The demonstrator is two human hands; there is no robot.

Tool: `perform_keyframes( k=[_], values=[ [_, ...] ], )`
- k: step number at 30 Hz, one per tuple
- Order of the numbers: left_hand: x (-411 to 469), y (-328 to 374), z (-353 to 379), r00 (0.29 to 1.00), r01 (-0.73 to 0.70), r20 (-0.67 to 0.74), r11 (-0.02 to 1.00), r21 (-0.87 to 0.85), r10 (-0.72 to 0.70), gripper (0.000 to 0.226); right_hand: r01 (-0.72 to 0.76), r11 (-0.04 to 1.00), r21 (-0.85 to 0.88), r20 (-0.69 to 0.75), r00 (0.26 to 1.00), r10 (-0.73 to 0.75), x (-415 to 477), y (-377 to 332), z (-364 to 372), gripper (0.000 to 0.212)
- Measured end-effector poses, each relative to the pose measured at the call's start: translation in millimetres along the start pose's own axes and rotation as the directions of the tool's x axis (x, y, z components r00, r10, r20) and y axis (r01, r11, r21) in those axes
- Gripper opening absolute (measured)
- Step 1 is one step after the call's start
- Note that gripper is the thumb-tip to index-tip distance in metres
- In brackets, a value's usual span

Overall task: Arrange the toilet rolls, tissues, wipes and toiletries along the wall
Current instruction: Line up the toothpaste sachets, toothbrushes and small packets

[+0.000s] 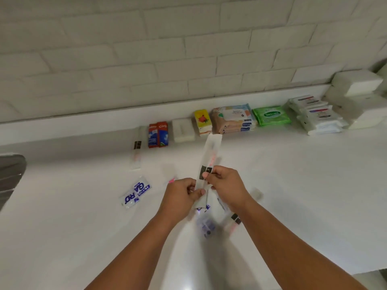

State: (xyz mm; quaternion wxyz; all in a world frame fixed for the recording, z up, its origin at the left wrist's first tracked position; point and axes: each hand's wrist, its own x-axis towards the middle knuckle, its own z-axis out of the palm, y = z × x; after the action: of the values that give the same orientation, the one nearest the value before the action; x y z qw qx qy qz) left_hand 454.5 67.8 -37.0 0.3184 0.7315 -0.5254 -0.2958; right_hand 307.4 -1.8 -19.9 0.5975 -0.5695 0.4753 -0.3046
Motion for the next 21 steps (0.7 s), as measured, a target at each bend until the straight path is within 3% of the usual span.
perform_keyframes(
  k=[10,17,21],
  values=[
    [20,-90,-125,0.987,0.111,-0.105,0.989,-0.098,-0.122,0.036,0.004,1.0,-0.031,0.094,0.996,-0.002,58,-30,153,0.006],
    [54,-140,-177,0.966,0.196,-0.129,0.962,-0.189,-0.222,0.021,-0.047,0.997,-0.065,0.052,0.997,0.051,106,-19,229,0.01],
    [87,-160,-198,0.935,0.276,-0.164,0.936,-0.217,-0.313,0.005,0.057,0.916,-0.396,-0.027,0.997,-0.074,129,-16,251,0.022]
  ],
)
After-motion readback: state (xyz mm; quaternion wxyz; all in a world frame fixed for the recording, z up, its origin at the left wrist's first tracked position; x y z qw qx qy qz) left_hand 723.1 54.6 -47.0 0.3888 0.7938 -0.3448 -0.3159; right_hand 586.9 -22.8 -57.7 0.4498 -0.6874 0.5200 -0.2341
